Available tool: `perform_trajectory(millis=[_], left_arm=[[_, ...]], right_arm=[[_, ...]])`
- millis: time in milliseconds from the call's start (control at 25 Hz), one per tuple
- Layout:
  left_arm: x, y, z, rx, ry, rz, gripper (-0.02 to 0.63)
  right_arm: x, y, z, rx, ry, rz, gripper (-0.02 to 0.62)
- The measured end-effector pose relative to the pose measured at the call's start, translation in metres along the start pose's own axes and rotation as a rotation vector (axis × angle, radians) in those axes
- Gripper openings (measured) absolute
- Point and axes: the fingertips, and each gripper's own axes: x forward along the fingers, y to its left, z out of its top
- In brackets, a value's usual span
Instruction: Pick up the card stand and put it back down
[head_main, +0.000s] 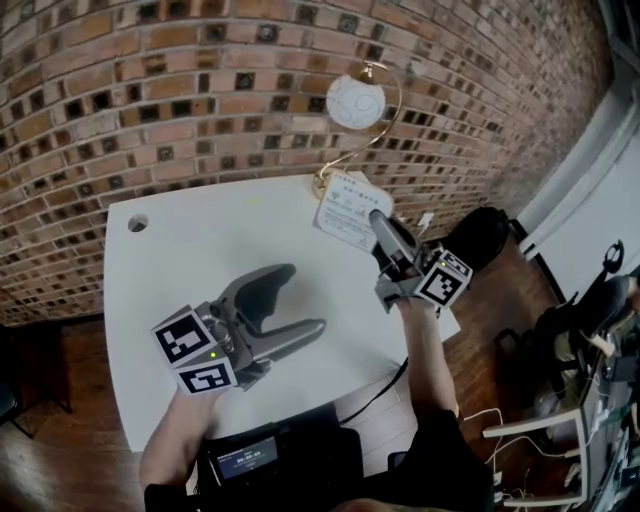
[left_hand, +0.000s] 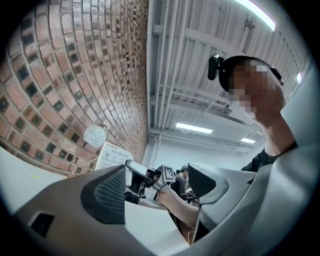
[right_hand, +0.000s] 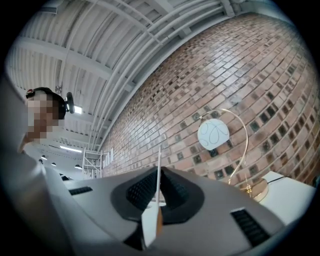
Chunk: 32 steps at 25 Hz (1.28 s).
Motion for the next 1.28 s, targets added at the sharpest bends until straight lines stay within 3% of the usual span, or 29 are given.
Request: perform_trajectory(millis=[800, 1280], left_arm=[[-0.009, 0.068, -0.016, -0.045, -0.05, 0.148, 0.379], [-0.016, 0.095, -0.03, -0.076, -0.057, 0.215, 0.379]], right_arm=[[0.064, -0.055, -0.03, 0.053, 0.062, 0.096, 0.029], [0.098, -0.073, -0.049, 0.013, 0.115, 0.131, 0.029]])
